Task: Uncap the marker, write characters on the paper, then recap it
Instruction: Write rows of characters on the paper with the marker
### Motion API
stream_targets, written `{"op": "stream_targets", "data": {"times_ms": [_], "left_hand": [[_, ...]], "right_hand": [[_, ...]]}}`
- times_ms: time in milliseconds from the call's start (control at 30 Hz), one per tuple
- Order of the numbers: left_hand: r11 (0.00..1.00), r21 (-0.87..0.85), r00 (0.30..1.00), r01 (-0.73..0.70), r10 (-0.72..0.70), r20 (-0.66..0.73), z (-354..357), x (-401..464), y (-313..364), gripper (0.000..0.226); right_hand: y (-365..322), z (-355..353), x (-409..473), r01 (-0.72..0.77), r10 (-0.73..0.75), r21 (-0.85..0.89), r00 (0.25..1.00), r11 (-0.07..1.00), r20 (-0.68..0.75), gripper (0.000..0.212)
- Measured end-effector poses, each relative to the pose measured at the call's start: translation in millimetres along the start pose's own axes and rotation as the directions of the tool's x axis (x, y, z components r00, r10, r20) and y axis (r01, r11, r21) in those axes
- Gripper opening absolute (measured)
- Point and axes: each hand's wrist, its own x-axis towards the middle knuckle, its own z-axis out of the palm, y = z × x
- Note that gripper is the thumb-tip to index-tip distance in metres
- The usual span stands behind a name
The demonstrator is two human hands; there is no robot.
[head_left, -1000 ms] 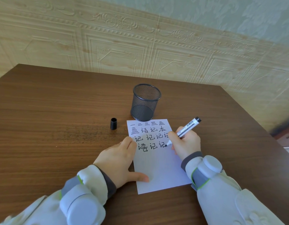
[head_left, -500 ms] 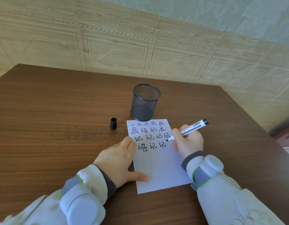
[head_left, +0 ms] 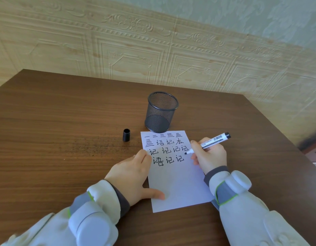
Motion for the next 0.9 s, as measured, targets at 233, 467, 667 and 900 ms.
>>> {"op": "stream_targets", "data": {"times_ms": [233,467,667,900], "left_hand": [[1.000,-0.010,1.000,-0.001,0.001,-0.008,1.6,0.4,-1.1,0.087],[1.000,-0.014,1.000,-0.003,0.003,-0.002,0.4,0.0,-0.6,0.085],[1.000,-0.003,1.000,-0.001,0.001,0.003,-0.1,0.6,-0.5,0.085],[1.000,-0.009,1.000,0.005,-0.005,0.004,0.2,-0.1,-1.2,0.084]], "right_hand": [[-5.2,0.4,-2.9,0.017,-0.016,-0.041,1.000,0.999,0.025,0.024],[-4.4,-1.0,-3.7,-0.004,0.005,-0.025,1.000,1.000,0.024,0.027],[-3.7,0.2,-4.4,0.024,-0.022,-0.039,0.999,0.999,0.039,0.028],[-1.4,1.8,-1.1,0.032,-0.031,-0.052,0.999,0.998,0.029,0.023]]}}
